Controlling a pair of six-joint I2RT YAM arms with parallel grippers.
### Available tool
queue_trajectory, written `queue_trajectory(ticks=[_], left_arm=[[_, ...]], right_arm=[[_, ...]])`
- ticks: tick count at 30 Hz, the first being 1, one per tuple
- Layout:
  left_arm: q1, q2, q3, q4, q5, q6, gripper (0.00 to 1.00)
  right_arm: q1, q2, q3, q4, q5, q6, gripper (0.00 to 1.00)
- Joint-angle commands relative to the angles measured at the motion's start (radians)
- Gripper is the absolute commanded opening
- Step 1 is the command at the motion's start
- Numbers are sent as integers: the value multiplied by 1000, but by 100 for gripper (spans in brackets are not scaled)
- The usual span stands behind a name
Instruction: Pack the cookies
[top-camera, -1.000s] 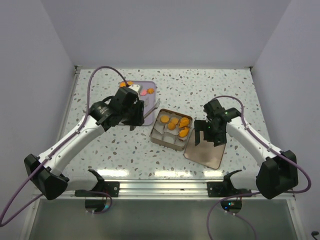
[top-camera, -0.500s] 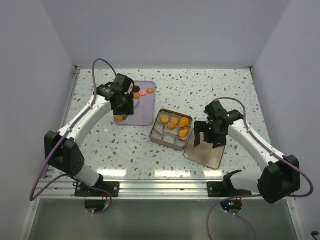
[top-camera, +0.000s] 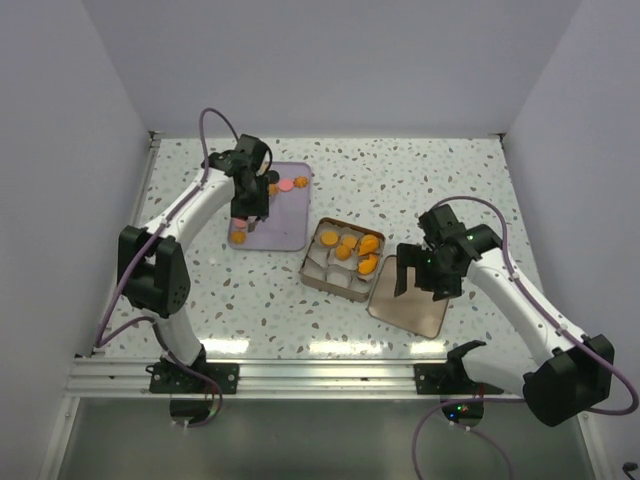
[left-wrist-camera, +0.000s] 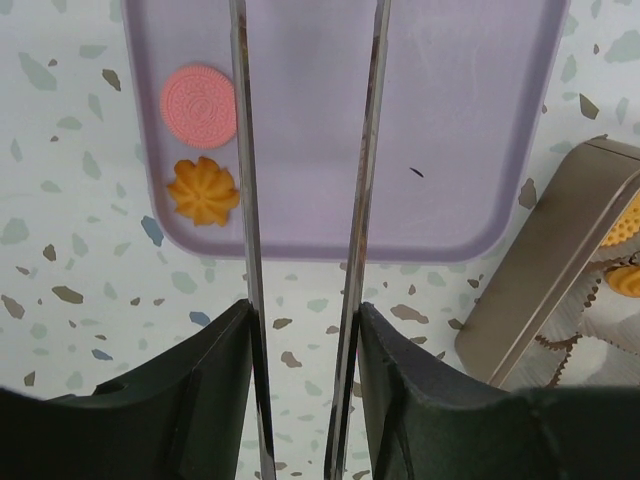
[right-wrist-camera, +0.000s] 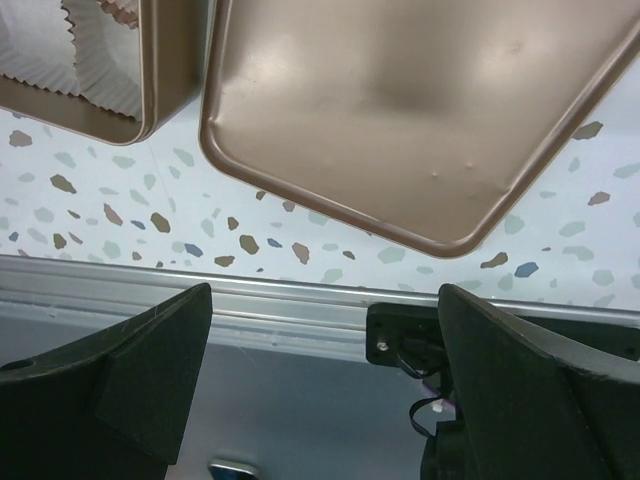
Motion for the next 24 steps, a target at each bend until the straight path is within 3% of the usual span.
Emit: queue_trajectory(ticks=[1, 14, 17, 19, 24], left_arm=[[7, 31, 61, 32, 28, 39, 48], [11, 80, 78, 48, 68, 53, 45], [18, 85, 83, 51, 73, 57, 40], [19, 80, 89, 49, 91, 68, 31], [22, 43, 113, 29, 103, 91, 30]], right_arm=[[-2, -29, 44, -61, 46, 11, 99], [-3, -7, 58, -64, 54, 37, 99], [-2, -12, 48, -62, 49, 59, 99], [-3, -21, 39, -61, 49, 77, 99], [-2, -32, 9, -57, 52, 122, 99]])
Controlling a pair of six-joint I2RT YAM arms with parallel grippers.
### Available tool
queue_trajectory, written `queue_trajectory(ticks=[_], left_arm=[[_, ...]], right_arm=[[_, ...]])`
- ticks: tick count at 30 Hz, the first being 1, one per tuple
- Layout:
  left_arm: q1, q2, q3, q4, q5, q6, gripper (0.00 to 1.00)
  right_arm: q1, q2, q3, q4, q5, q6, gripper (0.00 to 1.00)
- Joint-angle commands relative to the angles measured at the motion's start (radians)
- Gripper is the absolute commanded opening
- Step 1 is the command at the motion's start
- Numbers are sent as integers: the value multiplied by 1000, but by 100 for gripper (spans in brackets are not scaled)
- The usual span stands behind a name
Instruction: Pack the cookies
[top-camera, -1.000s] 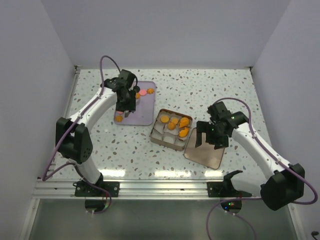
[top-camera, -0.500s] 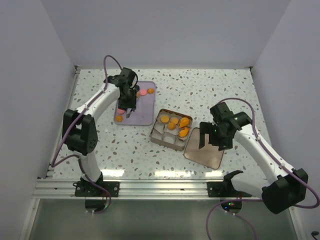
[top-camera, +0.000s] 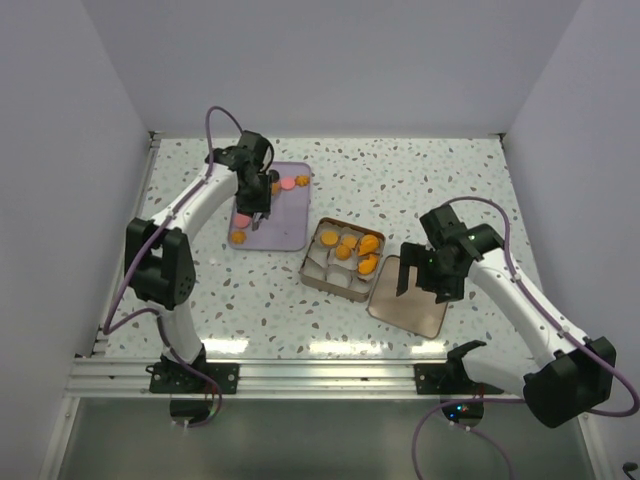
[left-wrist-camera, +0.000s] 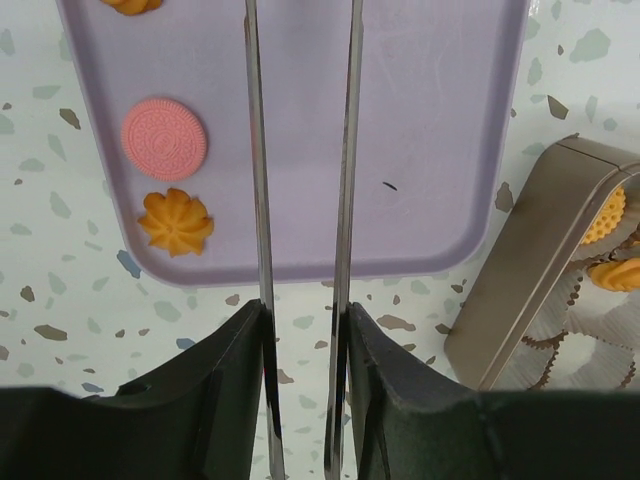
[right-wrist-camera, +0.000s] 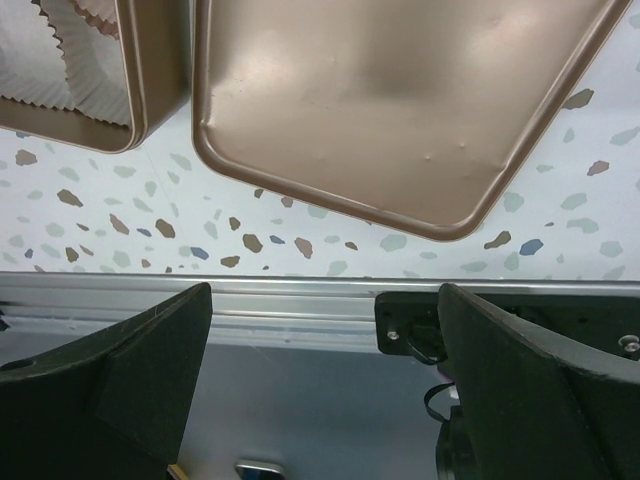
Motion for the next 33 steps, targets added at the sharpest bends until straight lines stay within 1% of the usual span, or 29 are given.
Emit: queue_trajectory(ticks=[1, 6, 7, 9, 14, 16, 19, 21, 22, 24, 25, 28, 33], left_arm=[[7, -53, 57, 19, 32, 41, 30], [7, -127, 33, 26, 51, 56, 30], [7, -160, 5, 34, 81, 53, 30], [7, -196, -21, 51, 95, 50, 29], [6, -354, -116, 65, 155, 26, 28], [4, -419, -130, 60, 194, 24, 29], [-10, -490, -150, 25, 212, 44, 29], [-19, -527, -178, -6, 216, 64, 28], [-29, -571, -214, -6, 225, 71, 28], [-39, -614, -256, -14, 241, 73, 28], [-42, -653, -295, -14, 262, 72, 28], [-51, -708, -346, -6, 302, 64, 28], [-74, -722, -382, 3, 362, 79, 28]], right_arm=[[-2, -22, -15, -11, 24, 50, 99], [0, 8, -15, 7, 34, 55, 99], [-2, 18, -10, 15, 34, 53, 99], [-2, 39, 0, 39, 34, 46, 99], [-2, 79, 19, 94, -4, 3, 99], [-2, 97, 34, 110, -31, -16, 99], [-2, 110, 5, 185, -48, -49, 99], [-2, 130, -15, 219, -57, -72, 99], [-3, 140, -18, 222, -63, -75, 99], [-3, 133, -26, 220, -69, -72, 99], [-2, 101, -32, 220, -75, -68, 99], [-3, 44, -71, 229, -80, -48, 99], [-2, -14, -174, 262, -94, -26, 99]])
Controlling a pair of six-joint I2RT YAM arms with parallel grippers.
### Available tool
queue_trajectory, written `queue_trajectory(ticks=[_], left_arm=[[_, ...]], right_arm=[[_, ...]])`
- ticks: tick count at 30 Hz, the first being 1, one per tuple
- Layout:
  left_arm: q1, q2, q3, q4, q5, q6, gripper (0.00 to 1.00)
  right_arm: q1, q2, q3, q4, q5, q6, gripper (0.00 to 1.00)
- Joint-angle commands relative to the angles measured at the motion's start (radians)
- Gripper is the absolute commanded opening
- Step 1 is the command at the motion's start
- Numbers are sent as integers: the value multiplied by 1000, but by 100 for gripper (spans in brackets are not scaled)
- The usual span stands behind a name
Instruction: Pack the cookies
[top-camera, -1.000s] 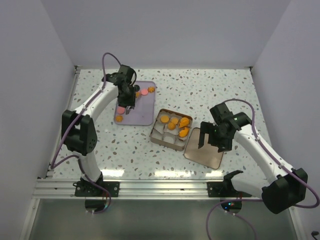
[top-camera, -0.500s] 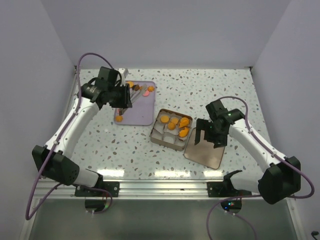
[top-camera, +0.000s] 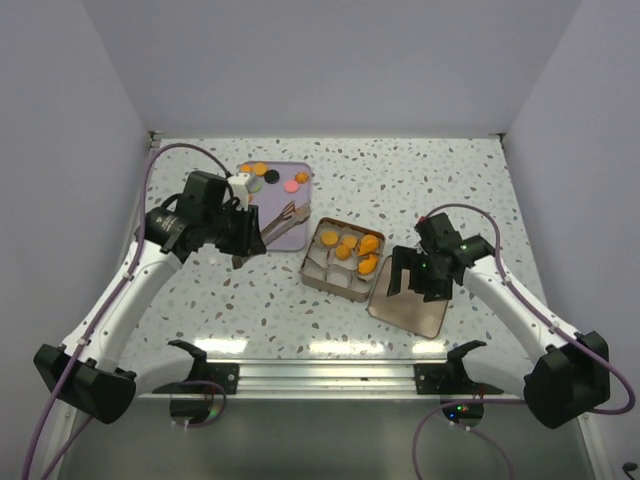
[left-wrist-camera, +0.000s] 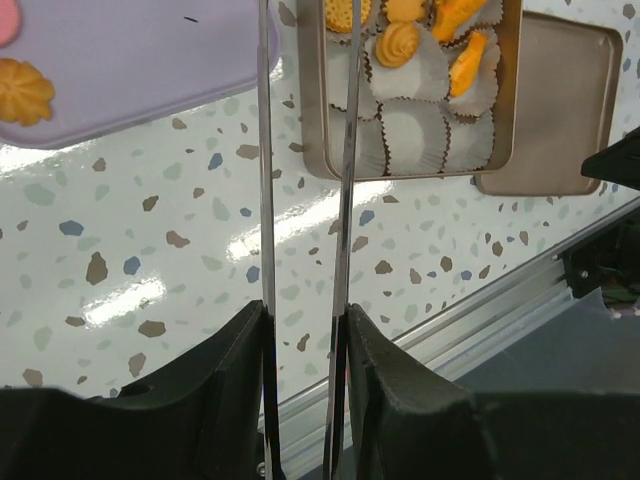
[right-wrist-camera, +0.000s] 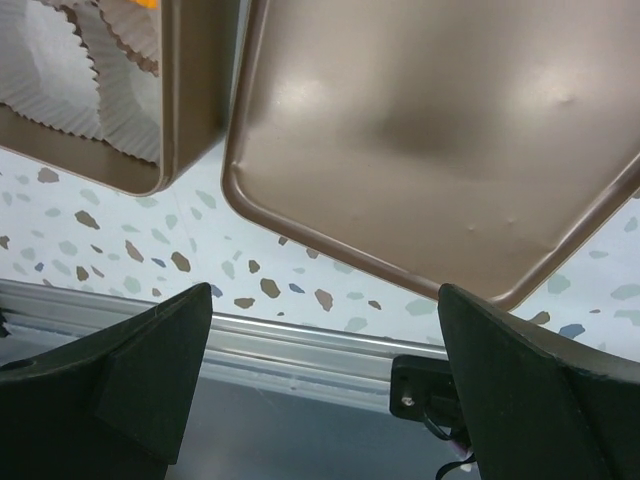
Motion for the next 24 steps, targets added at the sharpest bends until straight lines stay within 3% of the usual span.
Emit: queue_trajectory(ticks=[1, 9, 24], left_arm=[[-23, -10, -1, 35, 86, 38, 28], [-141, 59, 13, -10, 44, 79, 27], [-161, 65, -21, -42, -48, 96, 27]], right_arm=[[-2, -36, -66, 49, -27, 19, 99], [-2, 11, -38, 86, -24, 33, 99], [-3, 51, -49, 107, -23, 46, 99]])
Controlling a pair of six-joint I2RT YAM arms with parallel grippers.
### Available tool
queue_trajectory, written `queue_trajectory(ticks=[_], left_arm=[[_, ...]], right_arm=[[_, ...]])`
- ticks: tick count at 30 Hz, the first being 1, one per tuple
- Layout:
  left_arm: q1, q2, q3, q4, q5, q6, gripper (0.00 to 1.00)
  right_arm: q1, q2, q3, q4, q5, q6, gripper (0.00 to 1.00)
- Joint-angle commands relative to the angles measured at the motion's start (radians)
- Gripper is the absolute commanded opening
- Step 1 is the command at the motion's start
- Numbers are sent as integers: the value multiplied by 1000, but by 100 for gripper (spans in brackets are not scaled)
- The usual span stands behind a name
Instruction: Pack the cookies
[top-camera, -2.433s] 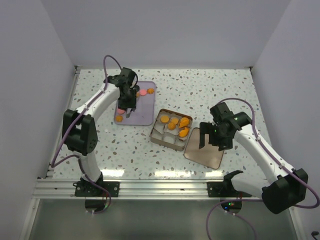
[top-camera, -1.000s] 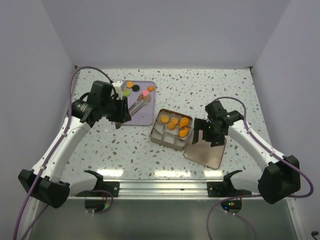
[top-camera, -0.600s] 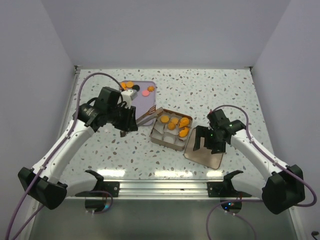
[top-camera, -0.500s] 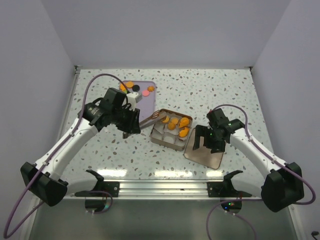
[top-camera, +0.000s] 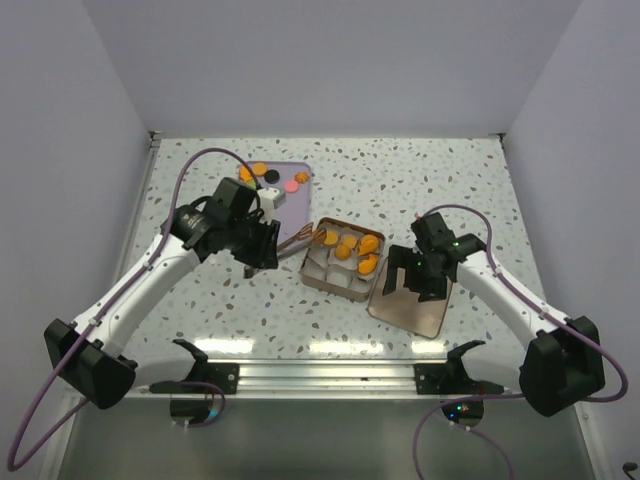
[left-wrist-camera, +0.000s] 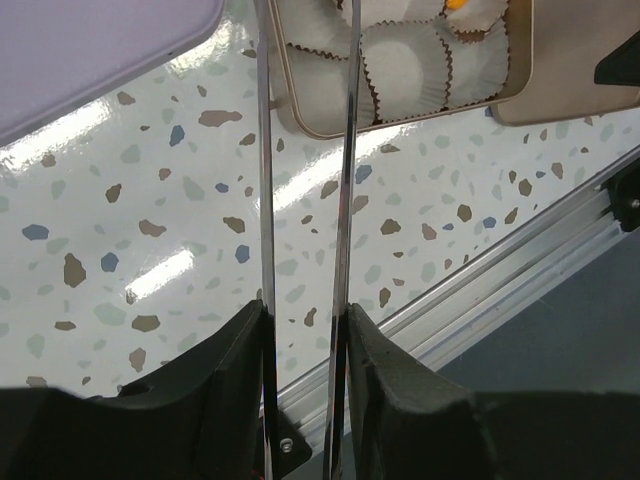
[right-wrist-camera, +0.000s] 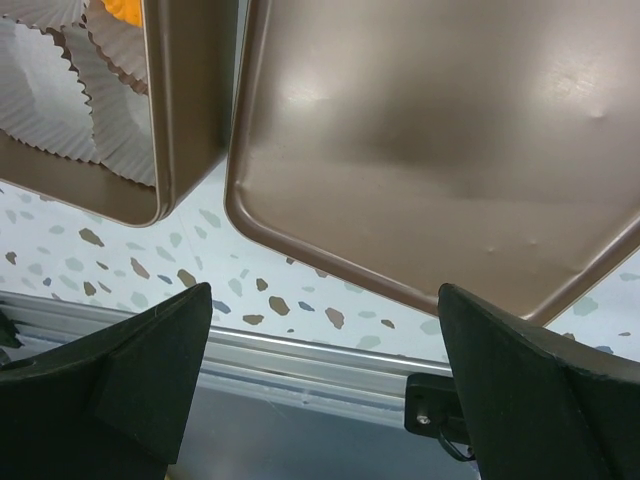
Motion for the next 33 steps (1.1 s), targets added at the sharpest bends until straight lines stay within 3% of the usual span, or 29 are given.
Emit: queue_trajectory(ticks=[1, 15, 33], left_arm=[[-13, -20, -22, -20, -43, 28, 28], [-25, -27, -50, -3, -37, 30, 30], [-39, -24, -27, -6, -46, 19, 41]], right_arm=[[-2, 11, 0, 29, -3, 10, 99], [-2, 15, -6, 22, -3, -10, 99], [-2, -4, -21, 15, 2, -18, 99]])
